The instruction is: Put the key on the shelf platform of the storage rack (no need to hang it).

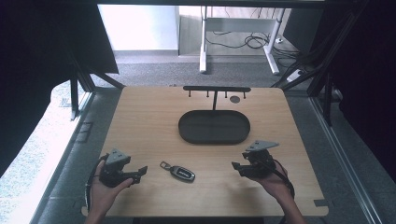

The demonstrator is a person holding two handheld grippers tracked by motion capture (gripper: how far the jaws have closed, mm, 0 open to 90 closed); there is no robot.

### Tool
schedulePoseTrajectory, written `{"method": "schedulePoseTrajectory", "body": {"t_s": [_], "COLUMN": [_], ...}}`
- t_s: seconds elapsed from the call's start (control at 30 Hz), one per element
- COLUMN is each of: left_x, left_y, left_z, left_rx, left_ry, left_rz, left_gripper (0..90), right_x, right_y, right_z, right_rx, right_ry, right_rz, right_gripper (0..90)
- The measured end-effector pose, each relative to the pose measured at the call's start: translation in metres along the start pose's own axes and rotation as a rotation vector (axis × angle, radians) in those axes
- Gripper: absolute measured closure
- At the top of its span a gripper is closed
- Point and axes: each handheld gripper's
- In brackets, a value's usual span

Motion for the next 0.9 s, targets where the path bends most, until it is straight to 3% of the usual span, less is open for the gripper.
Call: {"method": "schedulePoseTrajectory", "body": {"t_s": [0.47, 0.9], "left_x": [0.000, -0.001], "left_y": [0.000, 0.000], "left_z": [0.000, 0.000], "left_rx": [-0.001, -0.001], "left_ry": [0.001, -0.001], "left_rz": [-0.001, -0.001], "left_gripper": [21.8, 21.8], "right_x": [0.026, 0.039], "right_y": [0.002, 0.018], "right_z": [0.017, 0.034], "right_rx": [0.029, 0.068], "right_ry": [-0.060, -0.120], "right_rz": [0.044, 0.083], "right_gripper": [40.8, 40.0]}}
Point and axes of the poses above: each handheld gripper's, and its own axes: y roughly forward along the jaws, x roughly out of its top, z roughly to its left, and after that the axes turned 3 degrees about -x, right-handed
